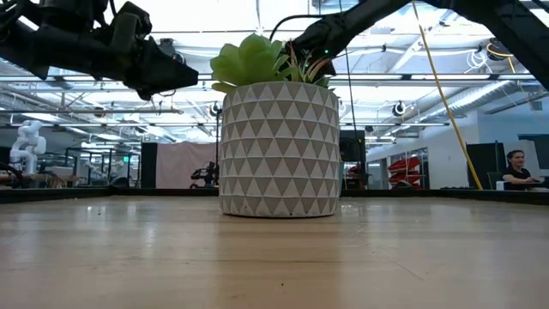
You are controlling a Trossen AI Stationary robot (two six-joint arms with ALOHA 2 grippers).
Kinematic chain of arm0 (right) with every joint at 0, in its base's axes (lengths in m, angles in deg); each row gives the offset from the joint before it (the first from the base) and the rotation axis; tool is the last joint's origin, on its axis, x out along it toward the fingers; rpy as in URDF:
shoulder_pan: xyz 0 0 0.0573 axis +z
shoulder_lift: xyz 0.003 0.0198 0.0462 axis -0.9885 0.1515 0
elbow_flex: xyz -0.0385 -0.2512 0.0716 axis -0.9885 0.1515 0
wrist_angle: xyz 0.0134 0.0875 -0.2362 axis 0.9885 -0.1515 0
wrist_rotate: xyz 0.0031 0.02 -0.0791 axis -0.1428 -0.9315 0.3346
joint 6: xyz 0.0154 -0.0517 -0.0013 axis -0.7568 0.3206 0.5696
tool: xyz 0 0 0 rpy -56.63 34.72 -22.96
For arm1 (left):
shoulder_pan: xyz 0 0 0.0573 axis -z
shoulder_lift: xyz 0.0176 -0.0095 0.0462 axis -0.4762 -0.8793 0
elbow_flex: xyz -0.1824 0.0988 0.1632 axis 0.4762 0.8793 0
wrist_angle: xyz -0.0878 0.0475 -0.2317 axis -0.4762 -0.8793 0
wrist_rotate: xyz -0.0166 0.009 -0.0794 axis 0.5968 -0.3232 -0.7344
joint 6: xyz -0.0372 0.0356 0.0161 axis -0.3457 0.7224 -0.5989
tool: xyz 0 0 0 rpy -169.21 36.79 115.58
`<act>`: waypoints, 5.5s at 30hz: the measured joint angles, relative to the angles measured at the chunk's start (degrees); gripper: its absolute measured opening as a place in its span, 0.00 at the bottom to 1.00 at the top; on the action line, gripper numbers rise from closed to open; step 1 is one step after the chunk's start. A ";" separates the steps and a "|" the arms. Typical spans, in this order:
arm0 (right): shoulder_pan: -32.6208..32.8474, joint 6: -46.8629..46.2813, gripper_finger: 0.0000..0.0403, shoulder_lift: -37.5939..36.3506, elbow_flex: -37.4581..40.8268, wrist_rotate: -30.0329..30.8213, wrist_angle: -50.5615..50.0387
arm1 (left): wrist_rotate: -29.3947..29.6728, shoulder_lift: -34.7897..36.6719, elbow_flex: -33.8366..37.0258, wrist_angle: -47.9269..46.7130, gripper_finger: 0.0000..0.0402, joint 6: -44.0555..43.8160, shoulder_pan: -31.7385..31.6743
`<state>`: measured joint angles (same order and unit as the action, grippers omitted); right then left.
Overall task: Nest measuring cups in basket
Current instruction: Put the nested measuring cup into the green bin, then return to Home Position
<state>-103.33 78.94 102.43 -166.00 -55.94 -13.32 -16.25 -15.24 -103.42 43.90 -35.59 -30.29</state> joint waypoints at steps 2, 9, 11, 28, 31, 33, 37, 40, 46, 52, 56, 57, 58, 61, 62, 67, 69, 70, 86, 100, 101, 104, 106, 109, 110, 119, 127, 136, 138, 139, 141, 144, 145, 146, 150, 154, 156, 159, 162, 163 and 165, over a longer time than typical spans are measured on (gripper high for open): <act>0.16 0.17 0.00 0.48 0.02 0.04 0.60 | 0.04 -0.02 0.00 -0.05 0.29 -0.13 -0.08; 0.42 -0.53 0.00 2.84 -0.11 0.05 2.93 | -0.02 0.00 0.00 -0.24 0.29 -0.13 -0.07; 0.49 -0.50 0.00 3.71 -0.13 0.06 2.63 | -0.01 0.00 0.00 -0.55 0.29 -0.38 -0.07; 0.68 0.28 0.00 4.56 -0.52 11.45 -0.27 | -0.44 -0.02 0.00 -1.37 0.29 -0.72 0.00; 0.68 0.10 0.00 4.56 -0.52 13.78 -0.81 | -0.57 -0.02 0.00 -1.42 0.29 -0.71 0.00; 0.68 -0.04 0.00 4.38 -0.50 13.86 -0.87 | -0.57 -0.02 0.00 -1.44 0.29 -0.72 0.00; 0.77 -0.10 0.00 3.92 -1.02 16.91 -0.63 | -0.59 -0.02 0.00 -1.44 0.29 -0.70 0.00; 0.76 0.06 0.00 3.92 -2.40 18.62 -2.41 | -0.59 -0.02 0.00 -1.48 0.29 -0.69 0.00; 0.01 -1.52 0.00 3.92 -3.21 18.59 -3.97 | -0.57 -0.02 0.00 -2.33 0.29 -0.76 0.00; -0.99 -2.86 0.00 3.92 -3.23 20.12 -6.50 | -0.59 -0.02 0.00 -2.40 0.29 -0.92 0.00; -1.04 -2.40 0.00 3.74 -3.23 22.53 -5.84 | -0.59 -0.02 0.00 -2.40 0.29 -0.90 0.00; -1.02 -2.09 0.00 3.68 -3.23 22.84 -5.67 | -0.59 -0.02 0.00 -2.40 0.29 -0.90 0.02; -1.02 -1.81 0.00 3.62 -3.23 22.75 -5.22 | -0.59 -0.02 0.00 -2.45 0.29 -0.92 0.02; -0.99 -1.70 0.00 3.59 -3.23 22.61 -4.27 | -0.59 -0.02 0.00 -2.71 0.29 -0.91 0.02; -0.98 -1.58 0.00 3.59 -3.23 22.59 -4.15 | -0.59 -0.02 0.00 -2.71 0.29 -0.92 0.02; -1.00 -1.64 0.00 3.59 -3.23 18.78 -2.26 | -0.59 -0.02 0.00 -2.73 0.29 -0.90 0.02; -1.01 -2.08 0.00 3.59 -3.23 16.33 -0.92 | -0.59 -0.02 0.00 -2.73 0.29 -0.90 0.02; -1.00 -2.49 0.00 3.59 -3.23 15.08 -0.34 | -0.59 -0.02 0.00 -2.73 0.29 -0.90 0.02; -4.29 -6.49 0.00 2.94 -2.67 12.12 -0.97 | -1.02 -0.02 0.00 -3.17 0.29 -1.18 0.02; -3.65 -10.43 0.00 -9.11 -2.70 20.51 -10.48 | -1.01 -0.02 0.00 -3.56 0.29 -0.66 0.00; -3.77 -10.45 0.00 -10.11 -2.41 21.52 -11.10 | -1.01 -0.02 0.00 -3.56 0.29 -0.66 0.00; -4.24 -11.21 0.00 -14.35 0.23 22.98 -11.20 | -1.01 -0.02 0.00 -3.77 0.29 -0.66 0.00; -4.58 -12.00 0.00 -18.16 3.08 22.70 -11.32 | -0.98 -0.02 0.00 -4.19 0.29 -0.66 0.00; -4.95 -13.24 0.00 -24.67 9.36 22.60 -12.89 | -1.00 0.22 0.00 -5.52 0.29 -0.31 0.00; -4.96 -14.12 0.00 -27.11 11.64 22.57 -13.72 | -1.00 0.66 0.01 -6.24 0.29 -0.31 0.00; -1.37 -22.69 0.00 -50.38 23.55 19.27 -14.90 | -4.21 14.96 -6.73 -26.98 0.29 2.53 0.02; 3.65 -23.67 0.00 -69.23 31.73 8.01 -9.31 | -3.43 23.39 -21.79 -59.80 0.29 4.91 0.00; 7.83 -29.64 0.00 -92.64 57.74 3.24 15.79 | -6.28 33.26 -10.28 -49.46 0.29 4.00 -0.01; 8.22 -31.46 0.00 -95.57 61.99 3.03 18.68 | -6.41 34.96 -6.95 -48.13 0.29 2.45 -0.32; 8.35 -32.26 0.00 -96.55 63.81 3.03 19.90 | -6.81 35.70 -5.57 -47.11 0.29 1.50 -0.60; 8.61 -33.07 0.00 -98.03 66.90 3.01 22.03 | -8.11 37.44 -3.44 -45.30 0.29 0.56 -1.34; 8.97 -33.90 0.00 -99.41 70.96 2.98 25.87 | -9.25 39.97 -0.98 -43.58 0.29 0.08 -3.02; 9.11 -34.25 0.00 -99.69 72.57 2.98 27.48 | -9.59 40.78 -0.35 -43.31 0.29 -0.12 -3.73; 9.31 -34.51 0.00 -99.99 74.23 2.91 29.55 | -10.40 41.57 0.34 -43.34 0.29 -0.26 -4.53; 10.37 -35.69 0.00 -102.00 81.09 2.93 38.70 | -15.36 44.78 3.65 -40.85 0.29 -1.95 -8.00; 10.91 -36.84 0.00 -104.43 87.81 2.92 47.91 | -20.69 47.38 6.89 -39.34 0.29 -3.55 -12.01; 10.91 -36.92 0.00 -105.70 90.49 2.96 52.11 | -22.63 48.48 8.13 -39.20 0.29 -3.92 -14.28; 10.91 -36.80 0.00 -107.67 94.66 3.09 57.17 | -26.66 49.58 9.70 -39.08 0.29 -4.40 -17.92; 10.90 -36.82 0.00 -109.55 97.40 3.07 61.62 | -31.50 50.46 11.37 -36.59 0.29 -5.32 -21.72; 10.89 -36.88 0.00 -110.21 97.33 3.03 59.64 | -33.02 50.72 11.87 -36.14 0.29 -5.47 -23.02; 10.87 -36.79 0.00 -110.55 97.35 3.03 58.58 | -35.04 50.87 12.07 -35.56 0.29 -5.88 -25.57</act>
<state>-92.47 42.15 -8.12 -68.65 -52.91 45.26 -51.29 35.63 -91.35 8.35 -41.47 -55.85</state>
